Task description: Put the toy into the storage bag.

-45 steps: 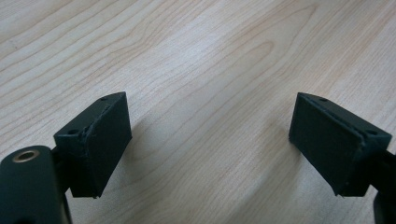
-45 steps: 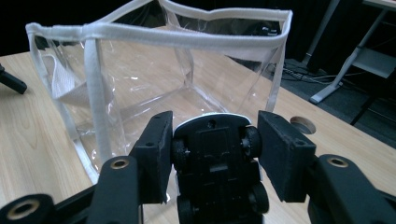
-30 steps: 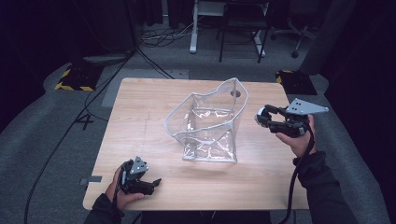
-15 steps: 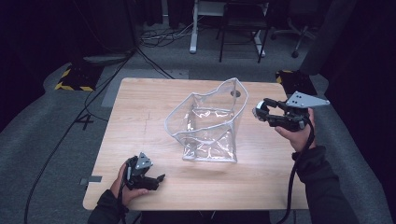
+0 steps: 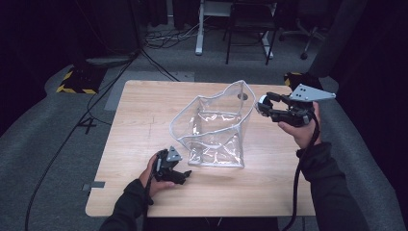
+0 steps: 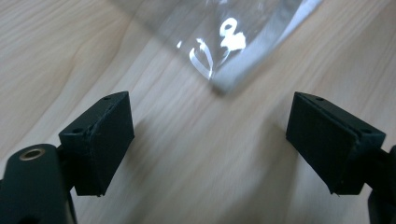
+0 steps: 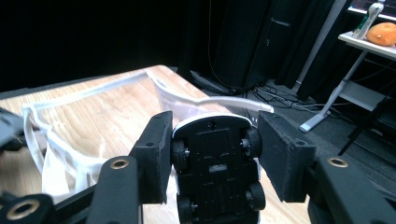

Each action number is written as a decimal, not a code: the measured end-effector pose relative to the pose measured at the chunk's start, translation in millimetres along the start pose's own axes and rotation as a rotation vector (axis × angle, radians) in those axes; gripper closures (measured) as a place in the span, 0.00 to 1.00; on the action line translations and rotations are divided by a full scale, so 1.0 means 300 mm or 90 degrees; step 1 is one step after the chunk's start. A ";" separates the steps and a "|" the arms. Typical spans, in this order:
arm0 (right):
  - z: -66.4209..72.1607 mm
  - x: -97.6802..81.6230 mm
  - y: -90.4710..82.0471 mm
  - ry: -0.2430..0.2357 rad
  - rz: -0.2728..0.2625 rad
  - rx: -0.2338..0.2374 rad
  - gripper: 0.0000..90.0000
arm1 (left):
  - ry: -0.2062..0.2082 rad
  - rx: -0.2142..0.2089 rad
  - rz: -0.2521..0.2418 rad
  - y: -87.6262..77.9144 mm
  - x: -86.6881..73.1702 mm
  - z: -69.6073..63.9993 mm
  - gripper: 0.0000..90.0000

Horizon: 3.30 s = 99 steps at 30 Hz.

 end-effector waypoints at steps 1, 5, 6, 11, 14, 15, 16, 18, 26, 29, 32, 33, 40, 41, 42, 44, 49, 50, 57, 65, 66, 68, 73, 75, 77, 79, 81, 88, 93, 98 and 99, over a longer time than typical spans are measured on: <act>-0.002 0.011 0.003 0.001 -0.006 0.001 0.53 | 0.010 0.003 0.002 0.012 0.014 -0.003 0.17; -0.003 0.046 0.015 0.005 -0.017 0.006 0.53 | 0.016 0.009 0.004 0.054 0.058 -0.021 0.17; -0.002 0.053 0.019 0.008 -0.021 0.008 0.53 | 0.011 0.006 0.005 0.061 0.064 -0.025 0.17; 0.002 0.063 0.051 0.013 -0.020 0.010 0.53 | 0.020 -0.006 -0.008 0.092 0.101 -0.041 0.22; 0.008 0.064 0.070 0.015 -0.016 0.015 0.53 | 0.034 -0.009 0.000 0.111 0.116 -0.052 0.22; 0.009 0.063 0.076 0.009 -0.013 0.016 0.53 | 0.035 -0.012 0.001 0.117 0.122 -0.057 0.22; 0.008 0.062 0.081 0.005 -0.010 0.017 0.53 | 0.033 -0.014 0.003 0.123 0.127 -0.062 0.22; 0.008 0.064 0.093 0.013 -0.010 0.016 0.53 | 0.039 -0.017 0.000 0.137 0.142 -0.073 0.22; 0.016 0.067 0.137 0.021 -0.004 0.021 0.53 | 0.057 -0.031 0.008 0.172 0.171 -0.102 0.23; 0.015 0.060 0.153 0.024 -0.001 0.023 0.53 | 0.060 -0.031 0.011 0.164 0.162 -0.102 0.22; 0.014 0.047 0.168 0.032 0.005 0.027 0.53 | 0.058 -0.031 0.009 0.149 0.143 -0.101 0.22; 0.014 0.044 0.174 0.032 0.006 0.028 0.53 | 0.061 -0.030 0.010 0.142 0.137 -0.099 0.22; 0.016 0.020 0.196 0.030 0.028 0.028 0.53 | 0.068 -0.045 0.013 0.074 0.061 -0.089 0.22; 0.016 0.019 0.197 0.032 0.029 0.028 0.53 | 0.066 -0.045 0.013 0.060 0.047 -0.086 0.22; 0.016 0.016 0.197 0.028 0.032 0.029 0.53 | 0.065 -0.039 0.013 0.046 0.033 -0.079 0.22; 0.017 0.014 0.199 0.030 0.035 0.029 0.53 | 0.066 -0.040 0.011 0.019 0.005 -0.069 0.22; 0.016 0.004 0.205 0.026 0.048 0.032 0.53 | 0.050 -0.029 0.006 -0.054 -0.068 -0.034 0.22; 0.018 0.003 0.208 0.027 0.049 0.034 0.53 | 0.046 -0.026 0.004 -0.069 -0.082 -0.026 0.22; 0.030 -0.020 0.229 0.020 0.074 0.047 0.53 | 0.031 -0.001 -0.004 -0.168 -0.178 0.025 0.20; 0.036 -0.035 0.241 0.019 0.100 0.058 0.53 | 0.008 0.007 -0.002 -0.238 -0.250 0.068 0.17; 0.038 -0.037 0.247 0.019 0.104 0.066 0.53 | 0.001 0.008 -0.002 -0.237 -0.247 0.072 0.17; 0.037 -0.047 0.252 0.014 0.126 0.064 0.53 | -0.006 0.008 -0.002 -0.233 -0.242 0.079 0.17; 0.038 -0.065 0.266 0.021 0.159 0.084 0.53 | -0.002 0.013 -0.004 -0.232 -0.237 0.084 0.17; 0.045 -0.073 0.269 0.022 0.177 0.096 0.53 | -0.008 0.015 -0.005 -0.231 -0.237 0.084 0.17; 0.049 -0.078 0.270 0.025 0.191 0.100 0.53 | -0.007 0.016 -0.005 -0.232 -0.237 0.085 0.17; 0.046 -0.083 0.272 0.014 0.201 0.108 0.53 | -0.007 0.016 -0.006 -0.232 -0.237 0.085 0.17; 0.046 -0.090 0.272 0.012 0.219 0.111 0.53 | -0.007 0.016 -0.005 -0.232 -0.237 0.085 0.17; 0.020 -0.069 0.271 0.027 0.220 0.110 0.53 | -0.008 0.017 -0.005 -0.232 -0.237 0.086 0.17; -0.005 -0.051 0.288 0.030 0.220 0.107 0.53 | -0.007 0.017 -0.005 -0.232 -0.237 0.086 0.17; -0.023 -0.053 0.320 0.034 0.224 0.106 0.53 | -0.005 0.017 -0.003 -0.232 -0.238 0.087 0.17; -0.025 -0.057 0.326 0.038 0.227 0.106 0.53 | -0.005 0.018 -0.003 -0.232 -0.238 0.087 0.17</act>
Point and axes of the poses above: each handheld gripper's, and its own axes: y roughly forward along the jaws, x roughly out of its top, z roughly to its left, the point moved 9 cm from there along y, roughly forward along the jaws, and after that the axes turned 14 degrees about -y, right-handed, at the moved point
